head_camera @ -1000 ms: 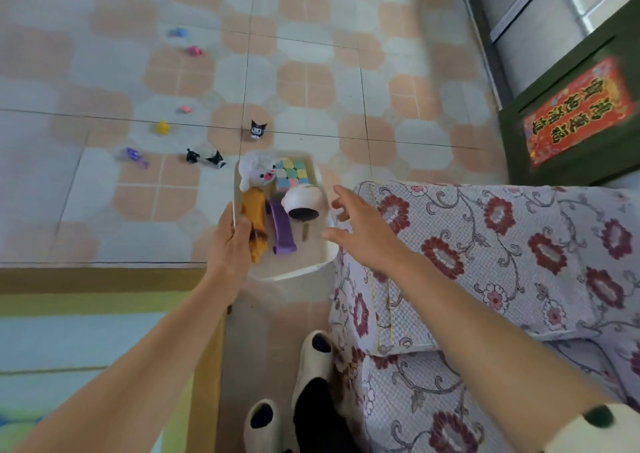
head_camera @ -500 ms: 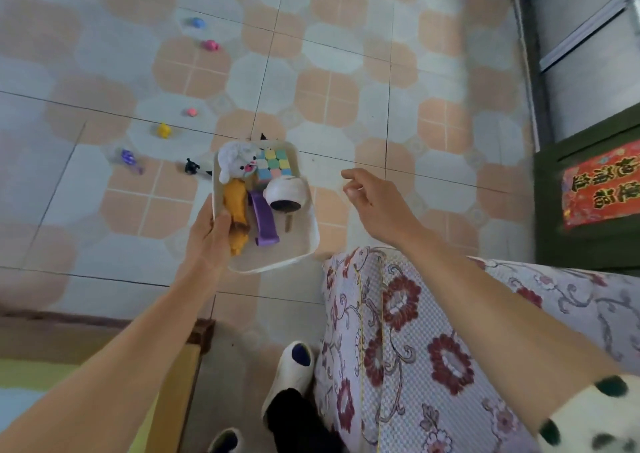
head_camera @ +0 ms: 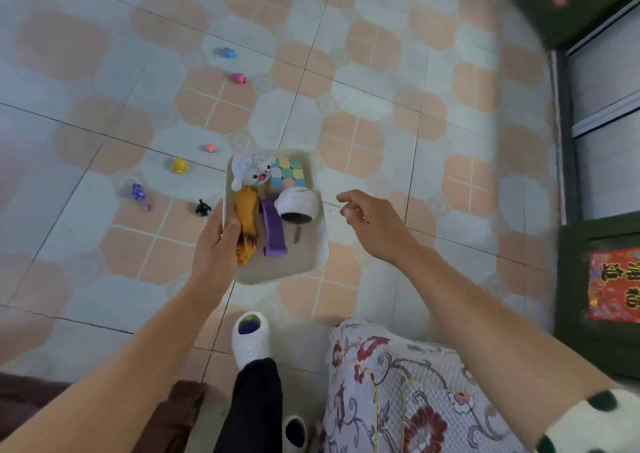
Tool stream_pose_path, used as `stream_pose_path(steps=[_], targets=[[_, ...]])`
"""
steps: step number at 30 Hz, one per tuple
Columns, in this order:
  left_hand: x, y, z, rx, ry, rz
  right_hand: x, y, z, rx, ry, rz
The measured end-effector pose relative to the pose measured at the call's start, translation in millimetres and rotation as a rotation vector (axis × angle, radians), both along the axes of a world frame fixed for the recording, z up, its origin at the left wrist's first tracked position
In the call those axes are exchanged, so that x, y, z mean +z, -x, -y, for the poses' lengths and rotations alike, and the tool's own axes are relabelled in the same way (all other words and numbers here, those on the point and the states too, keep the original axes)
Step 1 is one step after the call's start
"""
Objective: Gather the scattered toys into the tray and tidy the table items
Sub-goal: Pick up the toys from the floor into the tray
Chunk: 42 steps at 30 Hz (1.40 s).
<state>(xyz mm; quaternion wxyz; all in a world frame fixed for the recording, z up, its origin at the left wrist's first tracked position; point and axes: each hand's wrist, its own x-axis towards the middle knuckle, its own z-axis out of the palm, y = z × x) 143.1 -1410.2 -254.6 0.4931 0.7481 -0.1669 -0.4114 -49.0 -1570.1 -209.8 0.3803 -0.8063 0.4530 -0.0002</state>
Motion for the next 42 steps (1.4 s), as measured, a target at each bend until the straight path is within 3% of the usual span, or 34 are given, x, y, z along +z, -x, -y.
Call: stream_pose_path(steps=[9,19,26,32,37,42], targets=[[-2.5,-94.2,70.9,0.050,-0.049,0.048,-39.1,-105.0,96.5,0.066,-0.033,0.012],[-99.1,-140.3,154.2,0.207,-0.005,0.012,-133.9,-177.0,201.2,0.166,-0.093,-0.033],[-206.6,-165.2,194.6,0.255,-0.012,-0.023,-251.7,-200.6,231.8,0.182,-0.149,-0.139],[-327.7,-199.1,198.6,0.241,0.009,-0.001,-390.0,-209.6,231.5,0.210,-0.151,-0.273],[-422.5,-217.6,195.9,0.244,0.005,0.015,-498.5,-211.9,225.9,0.323,-0.063,-0.458],[-487.1,-218.7,187.4,0.265,-0.005,0.018,-556.3,-205.3,215.0,0.308,0.041,-0.555]])
